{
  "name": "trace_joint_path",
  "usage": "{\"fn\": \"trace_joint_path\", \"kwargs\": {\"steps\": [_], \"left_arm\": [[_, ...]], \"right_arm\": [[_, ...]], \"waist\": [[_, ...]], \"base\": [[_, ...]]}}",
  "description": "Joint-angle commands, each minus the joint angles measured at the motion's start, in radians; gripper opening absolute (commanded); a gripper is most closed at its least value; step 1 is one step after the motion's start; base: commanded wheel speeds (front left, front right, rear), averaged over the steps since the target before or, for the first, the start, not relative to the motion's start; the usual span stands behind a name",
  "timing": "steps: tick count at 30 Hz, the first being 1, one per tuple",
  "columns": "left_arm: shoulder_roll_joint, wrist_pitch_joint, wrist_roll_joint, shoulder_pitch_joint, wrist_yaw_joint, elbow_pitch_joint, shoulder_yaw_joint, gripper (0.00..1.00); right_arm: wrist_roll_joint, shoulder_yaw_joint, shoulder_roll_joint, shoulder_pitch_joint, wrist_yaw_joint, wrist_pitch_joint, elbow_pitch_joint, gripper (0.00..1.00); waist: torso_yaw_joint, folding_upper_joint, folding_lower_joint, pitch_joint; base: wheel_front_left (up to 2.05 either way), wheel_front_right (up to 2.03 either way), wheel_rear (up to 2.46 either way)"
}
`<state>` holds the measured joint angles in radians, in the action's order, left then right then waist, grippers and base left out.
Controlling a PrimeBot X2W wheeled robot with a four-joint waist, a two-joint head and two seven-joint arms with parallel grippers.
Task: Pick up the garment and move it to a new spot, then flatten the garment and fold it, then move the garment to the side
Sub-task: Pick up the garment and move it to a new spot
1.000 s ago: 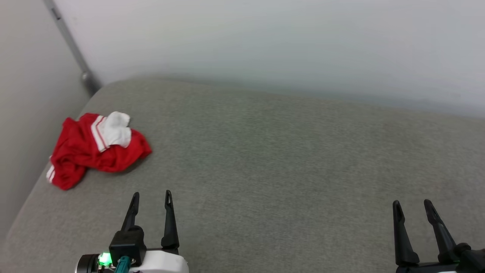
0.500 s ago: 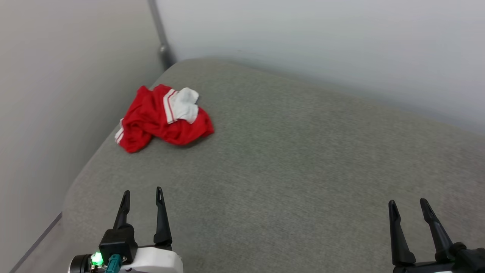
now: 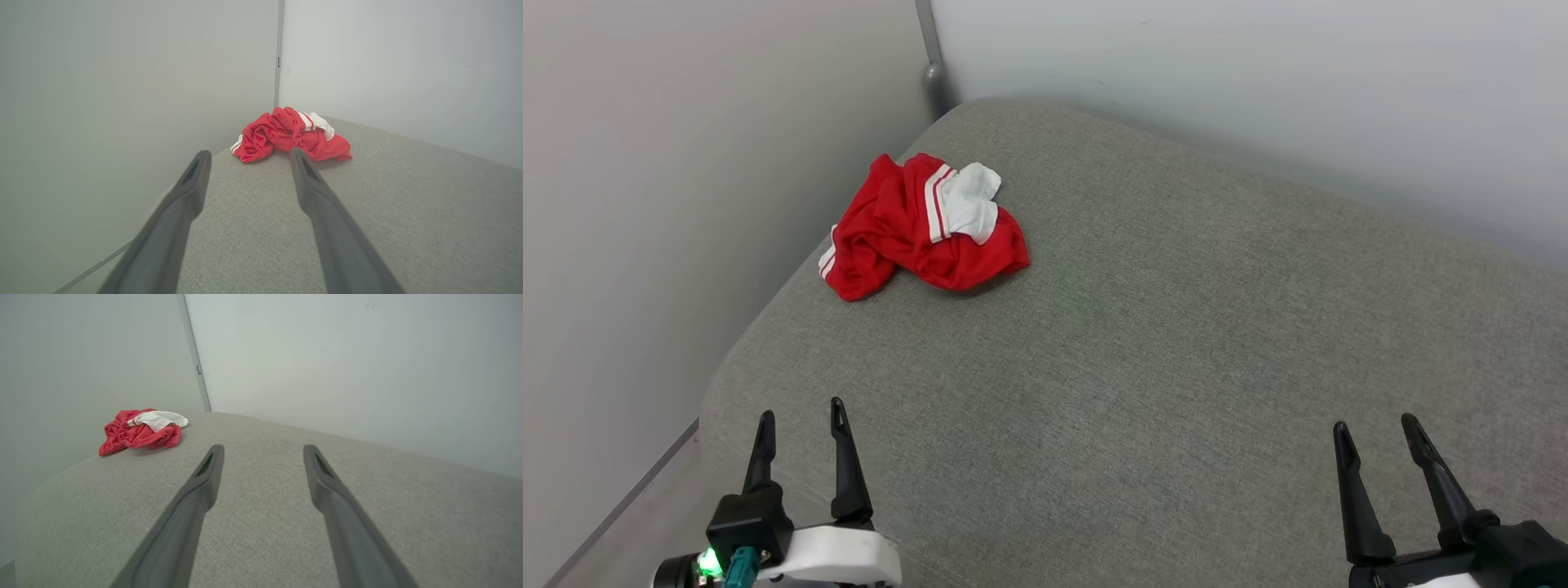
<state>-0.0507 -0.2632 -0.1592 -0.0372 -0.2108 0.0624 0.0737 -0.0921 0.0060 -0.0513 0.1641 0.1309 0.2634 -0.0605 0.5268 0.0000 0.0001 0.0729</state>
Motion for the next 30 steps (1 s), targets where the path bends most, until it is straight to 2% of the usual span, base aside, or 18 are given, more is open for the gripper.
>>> {"fn": "trace_joint_path", "kwargs": {"steps": [1,3,7,14,17,23,26,29,30], "left_arm": [[0.001,-0.002,-0.003,0.015,0.01,0.007,-0.01,1.0],[-0.001,-0.002,0.005,0.045,0.034,0.022,-0.026,1.0],[-0.045,-0.002,0.004,0.144,0.079,0.064,-0.088,1.0],[-0.185,0.005,-0.023,0.401,0.152,0.19,-0.172,1.0],[-0.242,0.05,-0.04,0.521,0.183,0.23,-0.185,1.0],[-0.364,0.209,-0.082,0.738,0.267,0.301,-0.188,1.0],[-0.392,0.289,-0.113,0.796,0.293,0.335,-0.183,1.0],[-0.452,0.434,-0.162,0.884,0.321,0.377,-0.164,1.0],[-0.504,0.581,-0.217,0.949,0.335,0.417,-0.134,1.0]], "right_arm": [[0.0,-0.004,0.002,-0.008,0.0,0.002,-0.001,1.0],[0.0,-0.009,0.002,-0.002,0.0,0.002,-0.004,1.0],[0.014,-0.01,0.002,-0.021,0.0,0.002,-0.013,1.0],[0.05,-0.021,0.002,-0.068,0.0,0.002,-0.029,1.0],[0.061,-0.032,0.002,-0.086,0.0,0.002,-0.035,1.0],[0.083,-0.041,0.002,-0.135,0.0,0.002,-0.051,1.0],[0.087,-0.043,0.002,-0.155,0.0,0.002,-0.058,1.0],[0.098,-0.046,0.002,-0.182,0.0,0.002,-0.07,1.0],[0.105,-0.053,0.002,-0.209,0.0,0.002,-0.085,1.0]], "waist": [[-0.002,0.0,-0.0001,0.0],[-0.004,0.0,-0.0001,0.001],[-0.037,0.0,-0.0001,0.026],[-0.118,0.0,-0.0001,0.112],[-0.147,0.0,-0.0001,0.154],[-0.205,0.0,-0.0001,0.246],[-0.224,0.0,-0.0001,0.275],[-0.253,0.0,-0.0001,0.323],[-0.277,0.0,-0.0001,0.371]], "base": [[0.0,0.0,0.0],[0.0,0.0,0.0],[0.0,0.0,0.0],[0.0,0.0,0.0],[0.0,0.0,0.0],[0.0,0.0,0.0],[0.0,0.0,0.0],[0.0,0.0,0.0],[0.0,0.0,0.0]]}}
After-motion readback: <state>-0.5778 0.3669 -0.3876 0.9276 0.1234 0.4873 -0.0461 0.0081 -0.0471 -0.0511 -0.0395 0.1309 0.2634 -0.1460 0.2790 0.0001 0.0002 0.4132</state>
